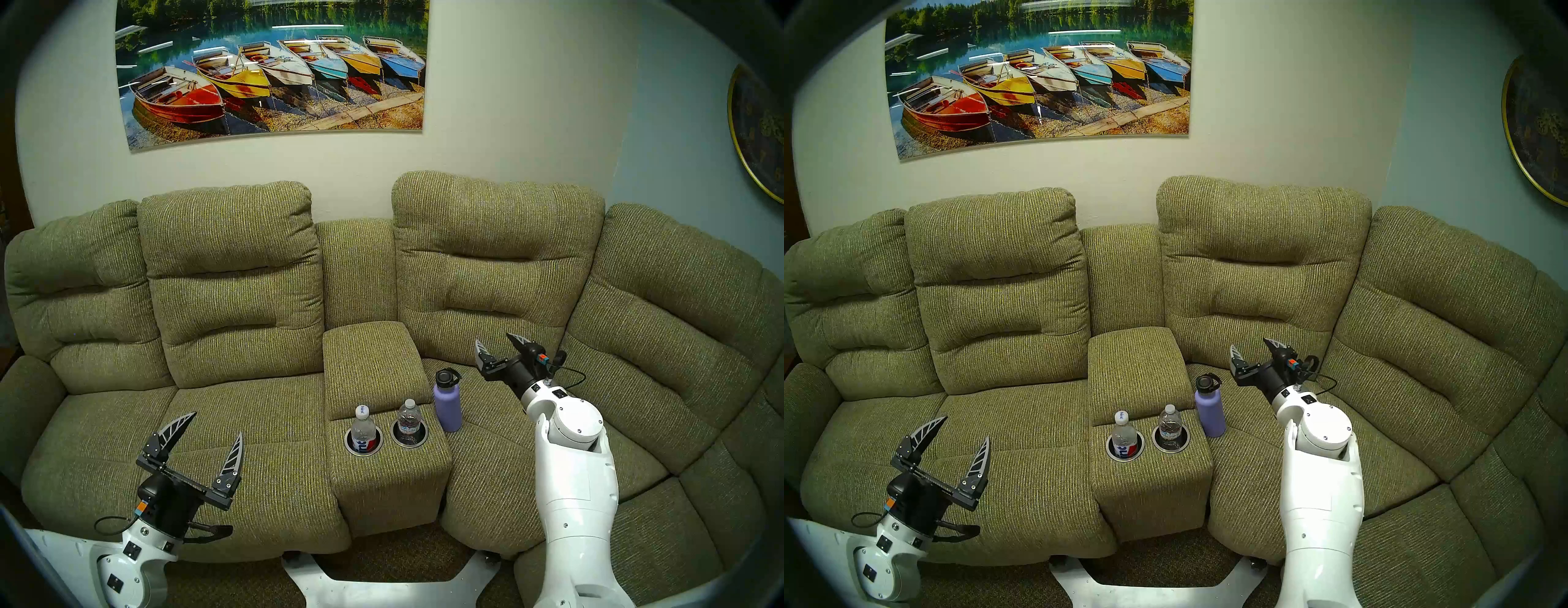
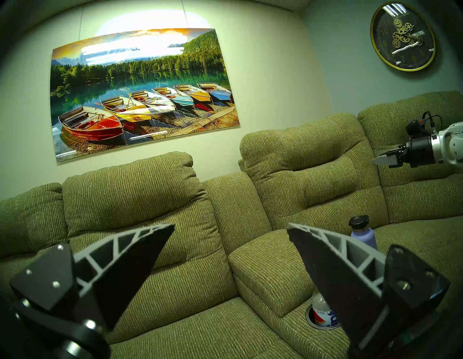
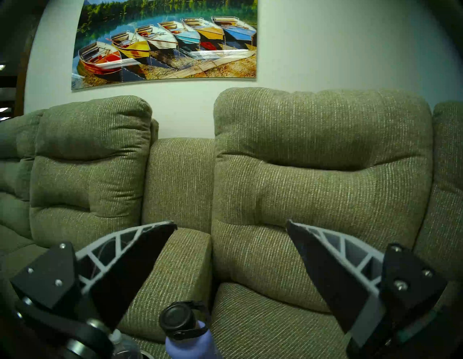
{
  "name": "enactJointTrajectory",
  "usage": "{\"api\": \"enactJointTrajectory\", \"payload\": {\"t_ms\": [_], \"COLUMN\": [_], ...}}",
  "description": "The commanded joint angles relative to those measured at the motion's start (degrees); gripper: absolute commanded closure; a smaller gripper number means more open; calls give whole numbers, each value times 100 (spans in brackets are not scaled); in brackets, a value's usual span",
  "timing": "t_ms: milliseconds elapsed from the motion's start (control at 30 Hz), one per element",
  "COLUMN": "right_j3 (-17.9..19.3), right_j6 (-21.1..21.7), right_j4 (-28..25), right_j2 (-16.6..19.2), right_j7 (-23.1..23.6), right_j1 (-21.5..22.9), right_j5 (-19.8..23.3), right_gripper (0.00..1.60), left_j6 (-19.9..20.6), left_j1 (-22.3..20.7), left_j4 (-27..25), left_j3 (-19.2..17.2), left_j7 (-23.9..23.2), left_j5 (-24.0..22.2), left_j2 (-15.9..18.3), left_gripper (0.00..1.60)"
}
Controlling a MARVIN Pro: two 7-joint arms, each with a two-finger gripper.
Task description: Take bottles out of cup holder
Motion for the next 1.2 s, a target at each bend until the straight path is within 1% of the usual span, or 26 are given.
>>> {"api": "enactJointTrajectory", "payload": {"t_ms": [0,67,100,133,167,200,233,267,300,333,367,400,433,467,500,567,600,767,900,1000,1067,1167], "right_j3": [-467,-506,-670,-742,-820,-960,-960,-914,-1034,-1048,-1109,-1169,-1176,-1220,-1205,-1264,-1303,-1338,-1479,-1576,-1541,-1488], "right_j6": [2,-22,-39,-20,-24,-38,-38,-31,-48,-41,-49,-47,-68,-91,-131,-147,-150,-130,-22,57,34,73], "right_j4": [30,77,137,186,203,218,218,344,385,465,529,636,729,810,888,940,942,878,666,466,308,195], "right_j2": [27,29,48,55,62,78,78,56,70,63,67,73,70,74,69,73,78,90,138,182,193,192], "right_j7": [-163,-168,-423,-565,-704,-989,-989,-868,-1099,-1092,-1185,-1363,-1422,-1595,-1615,-1809,-1899,-1842,-1639,-1646,-1714,-1691], "right_j1": [-39,-43,-84,-93,-104,-133,-133,-68,-92,-62,-62,-65,-48,-53,-35,-34,-46,-76,-216,-346,-409,-449], "right_j5": [-12,-31,-128,-111,-183,-288,-288,-259,-254,-325,-344,-260,-272,-290,-252,-283,-220,-102,168,282,444,483], "right_gripper": [0,0,0,0,0,0,0,0,0,0,0,0,0,0,0,0,0,0,0,0,0,0], "left_j6": [-1,-1,-1,-1,-1,-1,-1,-1,-1,-1,-1,-1,-1,-1,-1,-1,0,-1,-1,-1,-1,-1], "left_j1": [-11,-11,-10,-10,-10,-10,-10,-10,-10,-10,-10,-10,-9,-9,-9,-8,-7,-7,-7,-7,-7,-7], "left_j4": [-10,-11,-11,-11,-10,-10,-10,-10,-10,-10,-10,-10,-10,-10,-10,-11,-11,-11,-10,-10,-10,-10], "left_j3": [-25,-25,-25,-26,-26,-26,-26,-26,-26,-26,-27,-27,-27,-27,-28,-28,-29,-29,-30,-30,-30,-30], "left_j7": [27,27,27,27,26,26,26,25,25,25,24,25,25,25,26,27,27,26,25,25,24,24], "left_j5": [-13,-13,-13,-13,-13,-13,-13,-12,-12,-12,-12,-12,-12,-12,-13,-13,-13,-13,-12,-12,-12,-12], "left_j2": [2,3,2,2,2,1,1,1,1,1,1,1,1,1,1,1,2,1,0,0,-1,-1], "left_gripper": [0,0,0,0,0,0,0,0,0,0,0,0,0,0,0,0,0,0,0,0,0,0]}}
